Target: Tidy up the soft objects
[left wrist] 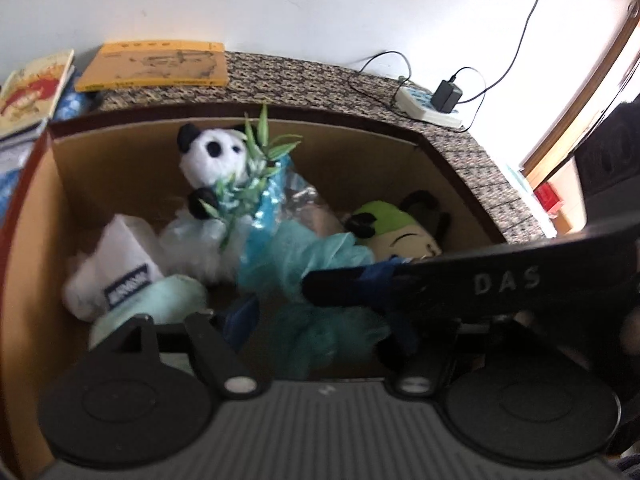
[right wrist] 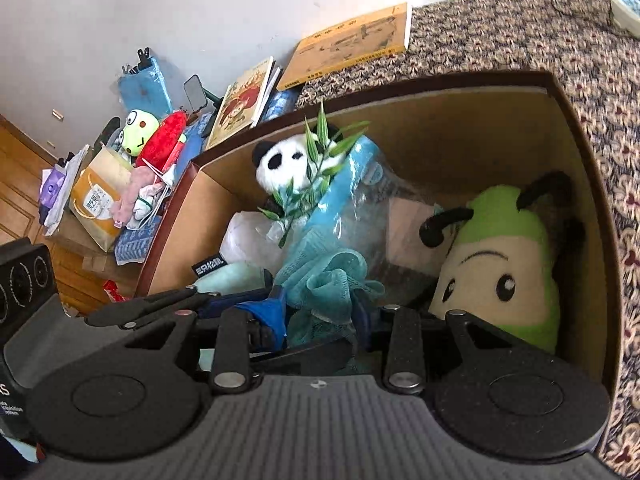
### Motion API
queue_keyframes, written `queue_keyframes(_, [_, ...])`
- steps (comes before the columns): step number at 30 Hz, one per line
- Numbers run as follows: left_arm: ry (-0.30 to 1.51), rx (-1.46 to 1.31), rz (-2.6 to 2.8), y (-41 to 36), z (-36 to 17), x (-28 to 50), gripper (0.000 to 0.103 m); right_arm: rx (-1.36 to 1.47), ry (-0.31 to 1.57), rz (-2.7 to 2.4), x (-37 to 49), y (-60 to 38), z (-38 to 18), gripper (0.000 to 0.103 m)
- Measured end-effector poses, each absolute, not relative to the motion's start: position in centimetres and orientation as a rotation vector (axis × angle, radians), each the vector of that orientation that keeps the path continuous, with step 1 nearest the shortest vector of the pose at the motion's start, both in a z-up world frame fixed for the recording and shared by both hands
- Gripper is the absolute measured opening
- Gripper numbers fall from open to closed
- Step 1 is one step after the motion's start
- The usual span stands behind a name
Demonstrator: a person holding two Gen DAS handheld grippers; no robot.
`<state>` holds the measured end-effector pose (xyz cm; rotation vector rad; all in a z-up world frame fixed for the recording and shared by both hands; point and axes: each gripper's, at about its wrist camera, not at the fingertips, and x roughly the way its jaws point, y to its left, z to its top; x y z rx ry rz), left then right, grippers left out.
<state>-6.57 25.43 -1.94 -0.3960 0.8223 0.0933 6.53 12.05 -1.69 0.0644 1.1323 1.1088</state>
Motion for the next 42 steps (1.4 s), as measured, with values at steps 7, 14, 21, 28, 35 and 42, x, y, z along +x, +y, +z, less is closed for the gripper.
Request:
queue_keyframes(7, [0.823,-0.31,0.153,26.3,-1.2,-7.2,0.069,0.112,1.132,1.064,7.8,12.0,-1.7,0.02])
queue_keyframes(14, [0.815,-0.309,0.138,26.5,-1.2,-7.3,0.071,0.084,1.154,1.083,7.5,11.9,-1.6,0.02])
queue_keyframes(21, [0.811,-0.305,0.157,26.7,-1.5,-7.5,0.072,0.144,1.143,1.016,8.5,10.5,-1.2,0.02])
queue_keyframes(28, [0.797,-0.324,0.189,27.7,-1.2,-7.8,0.072,0.125,1.113,0.995,8.9,11.0,-0.8,0.02])
queue_keyframes(35, [0.699,-0.338,0.235,28.4,1.2,-8.3,0.073,0.092,1.058,0.993,8.7,11.1,-0.2,0.02])
queue_keyframes(42, [0.73,-0.311,0.238,27.3,1.6,-7.1,0.074,0.047,0.99,0.977,7.9,10.4,0.6,0.02])
